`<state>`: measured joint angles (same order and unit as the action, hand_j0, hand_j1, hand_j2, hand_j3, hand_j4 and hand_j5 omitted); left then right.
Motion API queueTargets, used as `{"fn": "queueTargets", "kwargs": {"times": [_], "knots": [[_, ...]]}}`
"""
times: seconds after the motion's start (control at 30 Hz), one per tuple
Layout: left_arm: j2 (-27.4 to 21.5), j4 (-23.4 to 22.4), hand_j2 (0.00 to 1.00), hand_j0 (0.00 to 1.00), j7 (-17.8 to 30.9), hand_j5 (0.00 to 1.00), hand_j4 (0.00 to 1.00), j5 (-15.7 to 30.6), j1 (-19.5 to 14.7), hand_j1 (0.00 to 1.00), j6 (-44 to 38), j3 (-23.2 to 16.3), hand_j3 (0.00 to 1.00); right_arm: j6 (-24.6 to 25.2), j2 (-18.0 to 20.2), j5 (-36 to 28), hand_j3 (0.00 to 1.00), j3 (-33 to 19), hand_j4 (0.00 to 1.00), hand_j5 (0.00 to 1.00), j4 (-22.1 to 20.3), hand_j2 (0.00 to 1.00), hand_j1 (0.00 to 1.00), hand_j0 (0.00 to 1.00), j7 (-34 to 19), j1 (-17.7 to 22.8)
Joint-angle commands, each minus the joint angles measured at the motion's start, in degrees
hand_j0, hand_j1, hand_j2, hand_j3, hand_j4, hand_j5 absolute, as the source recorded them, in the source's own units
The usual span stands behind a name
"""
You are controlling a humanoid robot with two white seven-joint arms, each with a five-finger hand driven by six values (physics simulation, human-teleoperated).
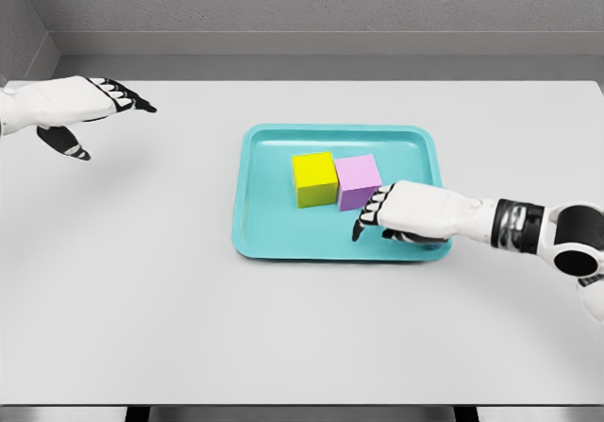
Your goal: Push two cubes
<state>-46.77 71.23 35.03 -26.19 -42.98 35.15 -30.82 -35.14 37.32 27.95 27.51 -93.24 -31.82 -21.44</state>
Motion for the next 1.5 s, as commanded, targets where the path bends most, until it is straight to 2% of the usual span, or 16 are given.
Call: {"fn": "queueTargets", "kwargs": {"times": [0.0, 0.3, 0.57, 0.6, 0.7, 1.47], "knots": [[-0.9, -0.3, 1.0, 1.0, 0.0, 1.0, 1.0, 0.3, 0.0, 1.0, -0.2, 0.2, 1.0, 0.1, -0.7, -0.2, 0.6, 0.6, 0.6, 0.6, 1.5, 0.6, 0.6, 0.6, 0.0, -0.1], [-1.1, -1.1, 1.0, 1.0, 0.0, 1.0, 1.0, 0.4, 0.0, 1.0, -0.2, 0.7, 1.0, 0.1, -3.4, 1.1, 0.6, 1.2, 0.6, 0.6, 4.3, 0.6, 0.6, 0.6, -0.8, -1.7], [-1.8, -1.6, 1.0, 1.0, 0.0, 1.0, 1.0, 0.4, 0.0, 1.0, -0.2, 1.0, 1.0, 0.1, -3.7, 1.7, 0.6, 1.2, 0.6, 0.6, 6.1, 0.6, 0.6, 0.6, -0.8, -2.4], [-1.8, -1.6, 1.0, 1.0, 0.0, 1.0, 1.0, 0.4, 0.0, 1.0, -0.2, 1.0, 1.0, 0.1, -5.0, 2.1, 0.6, 1.2, 0.6, 0.6, 6.9, 0.6, 0.6, 0.6, -0.8, -2.6], [-1.8, -2.2, 1.0, 1.0, 0.0, 1.0, 1.0, 0.4, 0.0, 1.0, -0.2, 1.0, 1.0, 0.1, -5.4, 2.5, 0.6, 2.6, 0.6, 0.6, 8.0, 0.6, 0.6, 0.6, -0.8, -3.5], [-2.8, -2.4, 1.0, 1.0, 0.0, 1.0, 1.0, 0.8, 0.0, 1.0, -0.2, 1.9, 1.0, 0.1, -7.1, 3.4, 0.6, 4.5, 0.6, 0.6, 7.9, 0.6, 0.6, 0.6, -0.8, -4.7]]}}
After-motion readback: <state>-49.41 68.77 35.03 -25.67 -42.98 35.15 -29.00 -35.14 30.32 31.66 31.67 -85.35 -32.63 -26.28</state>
